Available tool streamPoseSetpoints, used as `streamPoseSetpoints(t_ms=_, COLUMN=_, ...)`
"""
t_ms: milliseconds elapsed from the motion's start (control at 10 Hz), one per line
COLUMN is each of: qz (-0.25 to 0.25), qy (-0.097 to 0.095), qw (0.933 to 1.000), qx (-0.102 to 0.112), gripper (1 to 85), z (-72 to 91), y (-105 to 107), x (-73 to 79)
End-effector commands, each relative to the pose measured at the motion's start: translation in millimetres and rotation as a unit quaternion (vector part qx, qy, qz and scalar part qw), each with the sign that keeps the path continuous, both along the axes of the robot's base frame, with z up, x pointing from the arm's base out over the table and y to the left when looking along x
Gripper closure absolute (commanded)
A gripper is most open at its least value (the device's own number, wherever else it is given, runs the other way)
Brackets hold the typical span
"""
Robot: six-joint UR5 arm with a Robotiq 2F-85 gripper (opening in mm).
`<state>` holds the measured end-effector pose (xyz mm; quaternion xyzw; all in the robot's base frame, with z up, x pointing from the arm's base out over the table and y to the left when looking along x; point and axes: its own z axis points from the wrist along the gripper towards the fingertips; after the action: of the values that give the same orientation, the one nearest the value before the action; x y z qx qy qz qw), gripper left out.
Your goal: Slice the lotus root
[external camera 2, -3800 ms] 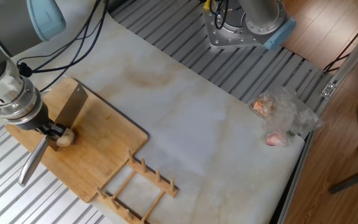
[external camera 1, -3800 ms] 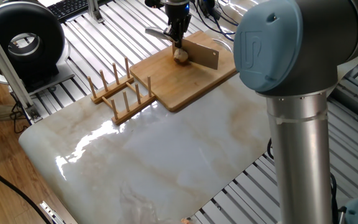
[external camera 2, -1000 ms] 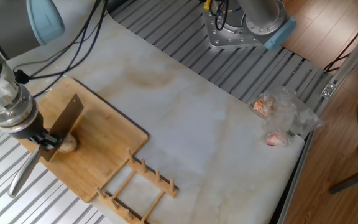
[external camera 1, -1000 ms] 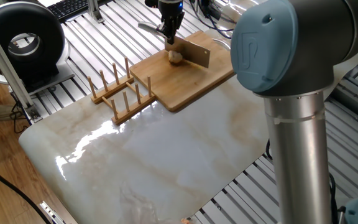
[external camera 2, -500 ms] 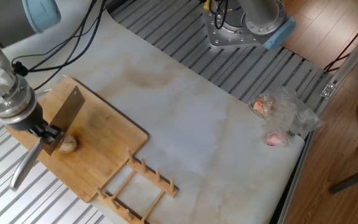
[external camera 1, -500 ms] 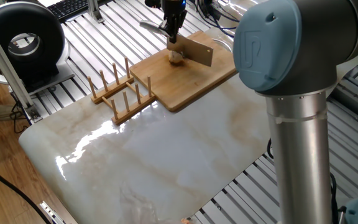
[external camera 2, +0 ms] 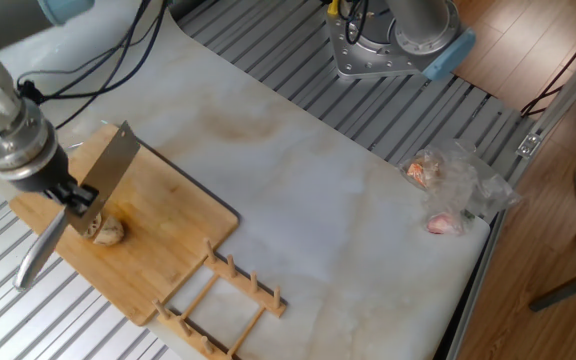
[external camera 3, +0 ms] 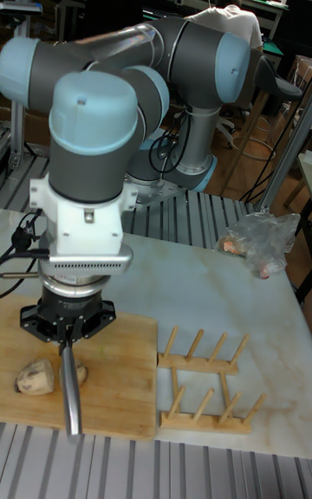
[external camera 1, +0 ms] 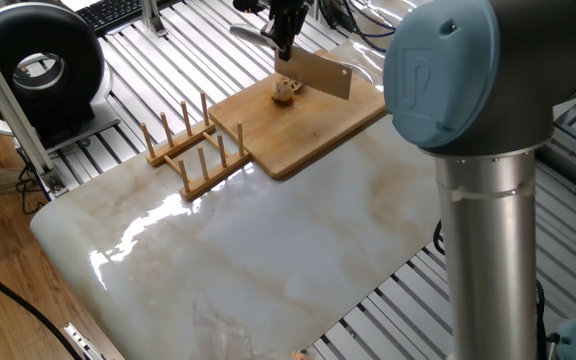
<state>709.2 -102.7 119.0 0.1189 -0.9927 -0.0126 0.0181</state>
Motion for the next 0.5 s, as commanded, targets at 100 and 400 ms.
streamPoseSetpoints(t_ms=100, qz=-0.014, qy=-0.006, qw=0.9998, qx=0.011, gripper=84.3, z=26.9, y=6.4, x=-11.8)
streamPoseSetpoints(t_ms=400, qz=-0.021, qy=-0.021, qw=0.9994, qx=0.018, gripper=84.3, z=31.2, y=10.1, x=-7.6)
